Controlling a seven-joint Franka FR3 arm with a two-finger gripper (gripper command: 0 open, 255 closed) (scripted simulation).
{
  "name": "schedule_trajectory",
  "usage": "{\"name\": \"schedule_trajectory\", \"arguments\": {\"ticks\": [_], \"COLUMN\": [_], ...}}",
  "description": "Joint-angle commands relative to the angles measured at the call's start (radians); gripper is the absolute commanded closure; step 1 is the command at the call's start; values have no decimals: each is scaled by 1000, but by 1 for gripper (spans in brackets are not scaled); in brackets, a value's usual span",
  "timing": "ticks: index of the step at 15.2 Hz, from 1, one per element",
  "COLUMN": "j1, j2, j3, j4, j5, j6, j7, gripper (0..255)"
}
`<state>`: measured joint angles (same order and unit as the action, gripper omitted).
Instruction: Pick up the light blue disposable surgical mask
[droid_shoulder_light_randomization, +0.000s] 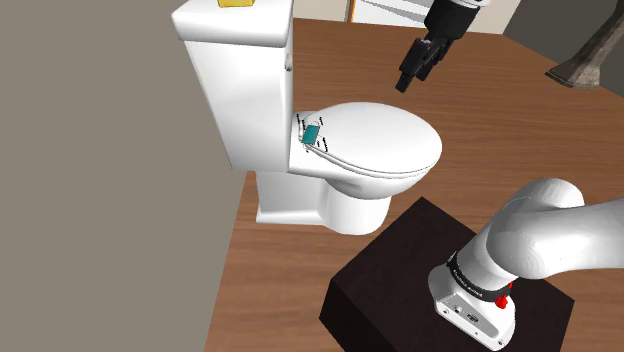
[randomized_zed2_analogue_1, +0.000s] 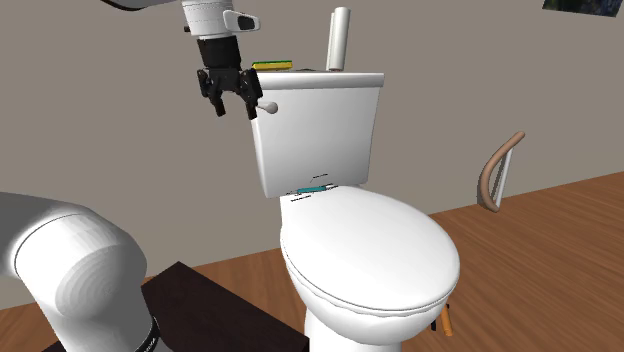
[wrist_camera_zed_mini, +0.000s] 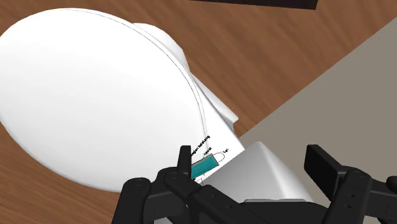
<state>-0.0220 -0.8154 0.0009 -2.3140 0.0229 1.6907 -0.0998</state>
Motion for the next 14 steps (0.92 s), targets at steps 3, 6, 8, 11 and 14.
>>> {"name": "schedule_trajectory", "arguments": {"ticks": [3,6,8,11,14], "j1": [0,-2,-3,-7,-12], "j2": [51,135,196,294,398], "j3": [7,19,26,37,48], "j4": [-15,-27,-27,-18,4], "j5": [-6,-17,-26,-41,-60], "j6": [65,160,222,309,390], "j7": [1,3,6,13,23], "gripper": [0,0,0,0,0]}}
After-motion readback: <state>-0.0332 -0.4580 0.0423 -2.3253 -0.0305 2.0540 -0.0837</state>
